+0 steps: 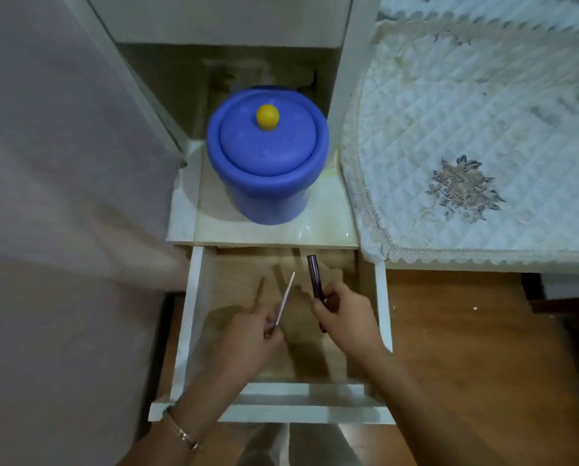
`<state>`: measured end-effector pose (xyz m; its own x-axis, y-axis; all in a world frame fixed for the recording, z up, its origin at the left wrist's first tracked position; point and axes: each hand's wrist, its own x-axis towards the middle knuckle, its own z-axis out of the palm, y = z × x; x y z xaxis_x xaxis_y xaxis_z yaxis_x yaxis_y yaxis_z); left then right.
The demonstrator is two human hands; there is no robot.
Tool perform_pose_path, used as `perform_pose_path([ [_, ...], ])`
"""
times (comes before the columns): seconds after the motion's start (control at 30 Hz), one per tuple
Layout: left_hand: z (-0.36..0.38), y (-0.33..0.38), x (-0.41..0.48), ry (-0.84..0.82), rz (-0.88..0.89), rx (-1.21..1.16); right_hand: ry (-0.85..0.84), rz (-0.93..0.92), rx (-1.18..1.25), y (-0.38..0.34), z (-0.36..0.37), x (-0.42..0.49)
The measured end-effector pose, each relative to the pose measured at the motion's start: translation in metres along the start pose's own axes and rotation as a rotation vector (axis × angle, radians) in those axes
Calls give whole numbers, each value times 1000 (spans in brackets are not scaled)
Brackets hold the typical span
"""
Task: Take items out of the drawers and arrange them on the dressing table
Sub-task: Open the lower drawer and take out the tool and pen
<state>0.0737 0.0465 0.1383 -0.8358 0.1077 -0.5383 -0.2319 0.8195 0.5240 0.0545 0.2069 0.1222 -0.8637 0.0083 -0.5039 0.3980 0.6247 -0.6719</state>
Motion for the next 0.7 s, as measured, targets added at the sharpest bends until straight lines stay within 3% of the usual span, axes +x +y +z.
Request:
perform_pose_path([
  [0.2, -22, 90, 32, 116, 207, -210, 384, -66, 128, -9, -85, -4],
  [0.33, -25, 155, 90, 175, 203, -375, 538, -29, 91, -3, -145, 39],
  [0.53, -23, 219, 170, 164, 116, -307, 566, 52, 17, 6, -203, 113],
  [0.7, -20, 230, 204, 183, 74, -290, 582, 101, -42, 18, -216, 142],
])
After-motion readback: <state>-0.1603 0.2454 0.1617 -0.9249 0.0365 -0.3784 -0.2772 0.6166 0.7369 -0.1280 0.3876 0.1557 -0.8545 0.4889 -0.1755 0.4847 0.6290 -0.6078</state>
